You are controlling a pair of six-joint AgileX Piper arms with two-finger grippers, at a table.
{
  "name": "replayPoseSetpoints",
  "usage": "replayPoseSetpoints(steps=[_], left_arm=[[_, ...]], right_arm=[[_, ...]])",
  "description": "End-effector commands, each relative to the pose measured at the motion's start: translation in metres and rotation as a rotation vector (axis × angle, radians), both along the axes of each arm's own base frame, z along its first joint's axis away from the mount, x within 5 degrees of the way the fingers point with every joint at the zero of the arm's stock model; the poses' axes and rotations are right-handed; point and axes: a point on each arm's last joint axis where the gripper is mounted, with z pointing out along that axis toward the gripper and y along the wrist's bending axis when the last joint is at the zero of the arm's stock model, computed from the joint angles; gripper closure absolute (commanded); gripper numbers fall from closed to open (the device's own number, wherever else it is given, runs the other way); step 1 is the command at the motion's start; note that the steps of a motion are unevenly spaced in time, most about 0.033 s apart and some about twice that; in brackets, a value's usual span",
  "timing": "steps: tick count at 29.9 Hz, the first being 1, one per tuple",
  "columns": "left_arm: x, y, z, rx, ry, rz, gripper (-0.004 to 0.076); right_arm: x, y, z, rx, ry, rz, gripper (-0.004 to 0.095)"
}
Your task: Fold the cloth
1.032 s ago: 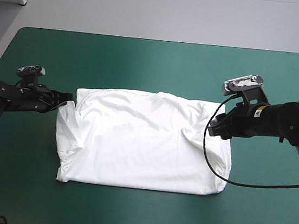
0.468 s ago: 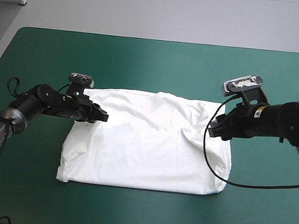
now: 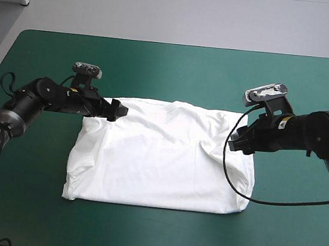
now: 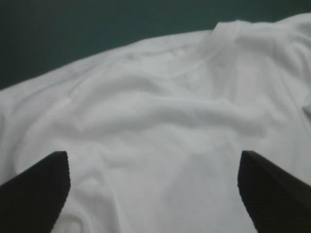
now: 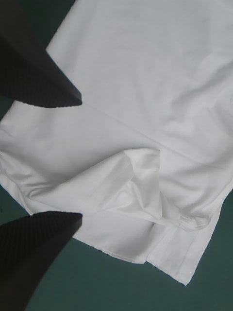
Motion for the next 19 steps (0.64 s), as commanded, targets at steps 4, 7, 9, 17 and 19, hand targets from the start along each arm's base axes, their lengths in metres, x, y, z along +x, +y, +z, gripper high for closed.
replayPoseSetpoints(steps=[4,7,9,17,19], left_arm=[[-0.033,0.012,0.078,0.096,-0.008,0.065,0.0041],[-0.056,0.023,0.08,0.206,0.088,0.078,0.0042],[-0.072,0.03,0.079,0.268,0.159,0.088,0.0041],[-0.144,0.052,0.06,0.35,0.227,0.242,0.0041],[-0.157,0.053,0.053,0.333,0.237,0.26,0.0041]], right_arm=[[-0.017,-0.007,-0.002,0.039,-0.092,-0.034,0.0327],[-0.023,-0.01,-0.028,0.005,-0.021,-0.049,0.0327],[-0.028,-0.012,-0.048,-0.014,0.039,-0.051,0.0328],[-0.056,-0.021,-0.102,-0.043,0.152,-0.074,0.0327],[-0.061,-0.023,-0.106,-0.045,0.157,-0.074,0.0327]])
